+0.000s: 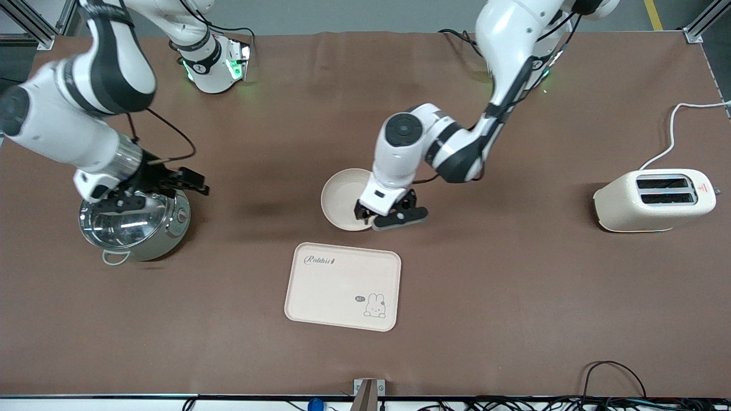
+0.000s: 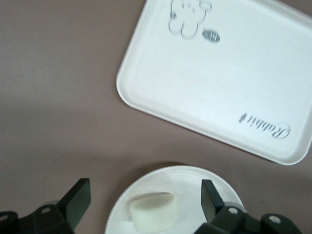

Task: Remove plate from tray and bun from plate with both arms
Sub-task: 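Lower the left gripper to the bun while the right gripper withdraws, then close the left gripper on the white bun on the plate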

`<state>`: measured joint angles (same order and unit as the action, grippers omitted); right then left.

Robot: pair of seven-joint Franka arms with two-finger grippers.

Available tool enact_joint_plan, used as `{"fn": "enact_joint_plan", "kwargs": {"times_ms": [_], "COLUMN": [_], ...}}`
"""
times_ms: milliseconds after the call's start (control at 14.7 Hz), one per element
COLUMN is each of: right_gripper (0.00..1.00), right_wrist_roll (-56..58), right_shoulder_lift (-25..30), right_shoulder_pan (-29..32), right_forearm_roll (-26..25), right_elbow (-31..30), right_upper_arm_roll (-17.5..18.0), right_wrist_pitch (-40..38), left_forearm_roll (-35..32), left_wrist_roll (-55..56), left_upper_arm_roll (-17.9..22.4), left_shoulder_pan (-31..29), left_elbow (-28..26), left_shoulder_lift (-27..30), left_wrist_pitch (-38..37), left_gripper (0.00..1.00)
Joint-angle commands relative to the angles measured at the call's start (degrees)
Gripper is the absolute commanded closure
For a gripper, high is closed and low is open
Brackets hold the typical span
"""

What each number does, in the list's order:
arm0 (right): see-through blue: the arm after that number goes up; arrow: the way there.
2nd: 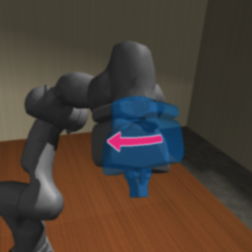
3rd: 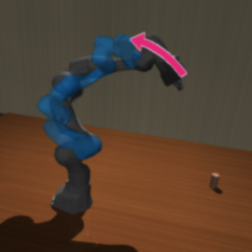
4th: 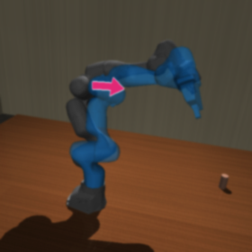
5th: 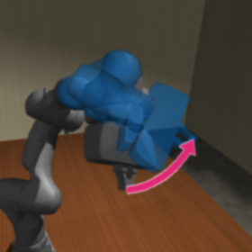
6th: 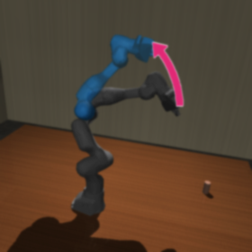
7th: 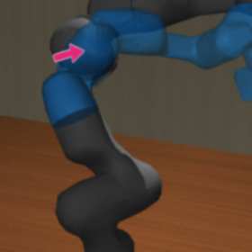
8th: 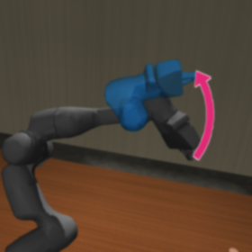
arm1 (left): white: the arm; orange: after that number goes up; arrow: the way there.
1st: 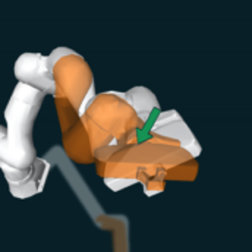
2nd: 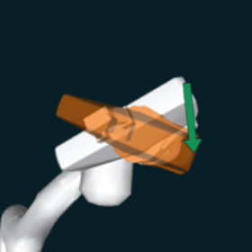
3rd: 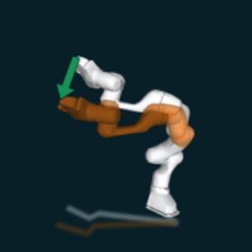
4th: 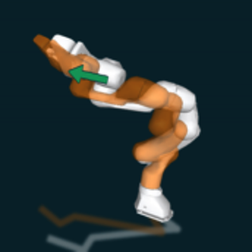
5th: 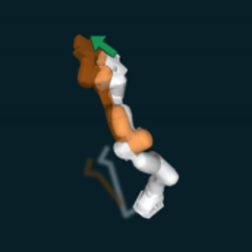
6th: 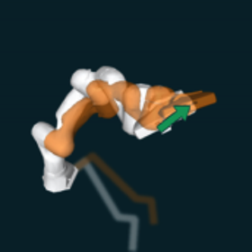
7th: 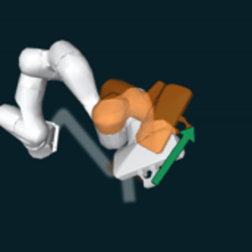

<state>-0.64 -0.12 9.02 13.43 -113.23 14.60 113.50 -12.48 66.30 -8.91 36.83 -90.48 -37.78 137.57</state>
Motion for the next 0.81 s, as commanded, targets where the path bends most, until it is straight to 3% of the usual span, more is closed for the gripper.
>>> {"fn": "enact_joint_plan", "kwargs": {"times_ms": [0, 204, 407, 475, 611, 747], "right_gripper": [0.0, 0.0, 0.0, 0.0, 0.0, 0.0], "right_wrist_roll": [-0.07, 2.65, 5.47, 5.3, 4.86, 5.03], "right_shoulder_lift": [4.23, 4.86, 4.08, 4.07, 3.63, 2.5], "right_shoulder_pan": [2.14, 5.47, 4.62, 1.47, -6.6, -7.96], "right_forearm_roll": [-6.9, -11.58, -12.55, -14.47, -15.19, -15.1], "right_elbow": [5.02, 15.37, 24.27, 24.64, 25.42, 26.31], "right_upper_arm_roll": [1.14, 0.96, -2.37, -4.56, -12.89, -14.69], "right_wrist_pitch": [-7.22, -18.11, -23.5, -23.68, -23.59, -23.5], "left_forearm_roll": [-3.95, -6.23, -7.12, -7.12, -7.21, -8.26], "left_wrist_roll": [5.66, 10.95, 12.1, 12.53, 12.98, 12.98], "left_upper_arm_roll": [0.29, 0.65, 0.65, 0.65, 0.73, 0.73], "left_shoulder_pan": [2.35, 4.74, 5.53, 5.88, 5.97, 5.88], "left_elbow": [1.09, 0.22, -1.1, -1.19, -1.37, -1.89], "left_shoulder_lift": [-3.08, -4.58, -4.67, -4.93, -5.64, -5.73], "left_wrist_pitch": [2.43, 4.47, 4.73, 5.34, 5.87, 6.05], "left_gripper": [0.0, 0.0, 0.0, 0.0, 0.03, 0.09]}}
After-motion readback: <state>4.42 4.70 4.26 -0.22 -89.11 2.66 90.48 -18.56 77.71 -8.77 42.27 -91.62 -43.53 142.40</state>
